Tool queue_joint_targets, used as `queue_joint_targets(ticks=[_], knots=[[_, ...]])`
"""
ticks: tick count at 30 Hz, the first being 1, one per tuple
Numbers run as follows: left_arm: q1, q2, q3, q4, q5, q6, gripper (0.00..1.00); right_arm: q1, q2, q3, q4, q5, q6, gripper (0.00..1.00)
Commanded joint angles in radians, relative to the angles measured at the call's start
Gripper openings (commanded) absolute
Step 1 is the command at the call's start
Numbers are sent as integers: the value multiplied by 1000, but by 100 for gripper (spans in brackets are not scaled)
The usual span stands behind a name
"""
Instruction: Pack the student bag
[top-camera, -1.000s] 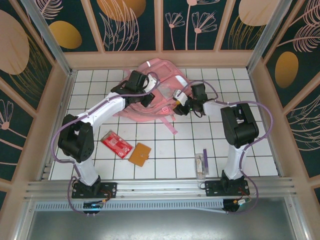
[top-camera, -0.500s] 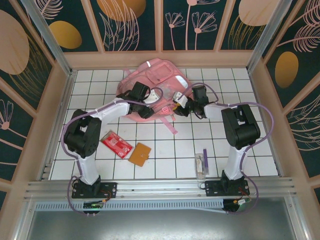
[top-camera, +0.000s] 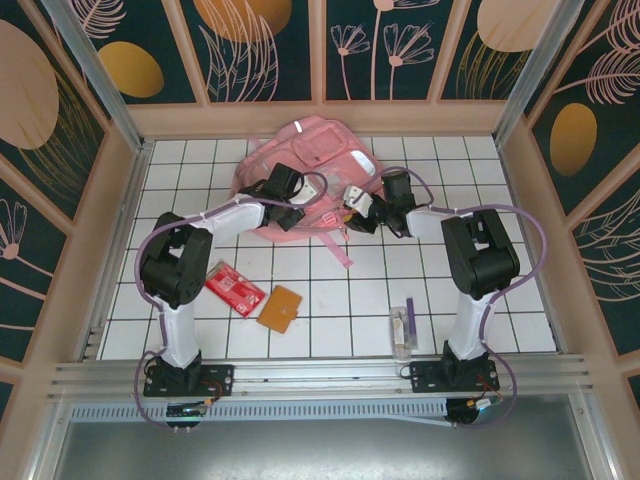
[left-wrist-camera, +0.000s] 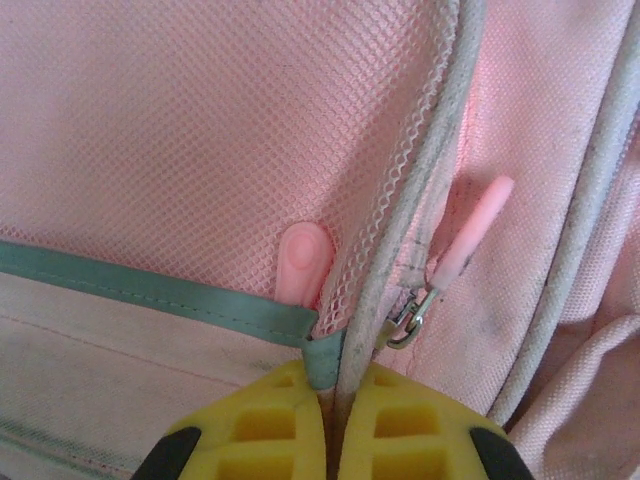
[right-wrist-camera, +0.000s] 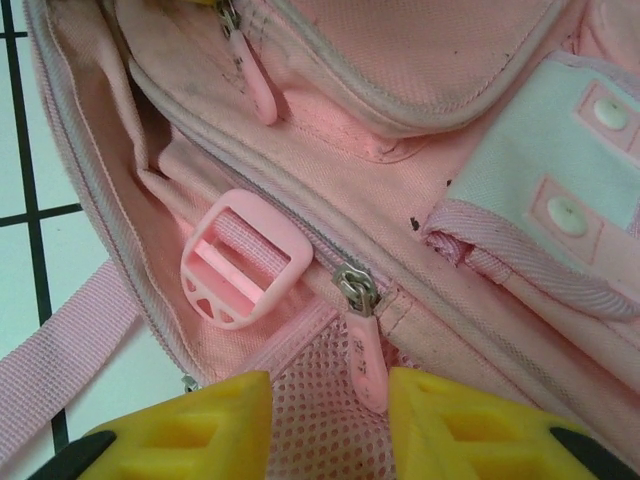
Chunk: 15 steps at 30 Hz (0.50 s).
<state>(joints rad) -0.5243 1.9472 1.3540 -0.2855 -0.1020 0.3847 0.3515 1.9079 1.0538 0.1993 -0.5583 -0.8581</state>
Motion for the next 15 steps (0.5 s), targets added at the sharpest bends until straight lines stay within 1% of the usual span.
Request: queue_joint_targets(ticks=[1, 4, 7, 9, 11, 13, 15], knots=[[-2, -89, 10, 35, 86, -40, 0, 13, 27, 38, 19, 58, 31, 39], [-2, -119, 16, 31, 112, -53, 0, 39, 42, 30, 94, 129, 58, 41], [-2, -140, 23, 38, 178, -89, 0, 70, 69, 47, 99, 173, 57, 39], [-2, -157, 17, 59, 213, -115, 0, 86, 77, 46, 109, 203, 48, 33], [-2, -174, 1, 84, 236, -126, 0, 89, 71, 32, 131, 213, 55, 21], [-2, -185, 1, 86, 245, -133, 0, 84, 49, 1, 164, 199, 68, 12], [-1, -187, 17, 72, 254, -140, 0, 72, 19, -23, 177, 158, 84, 5]])
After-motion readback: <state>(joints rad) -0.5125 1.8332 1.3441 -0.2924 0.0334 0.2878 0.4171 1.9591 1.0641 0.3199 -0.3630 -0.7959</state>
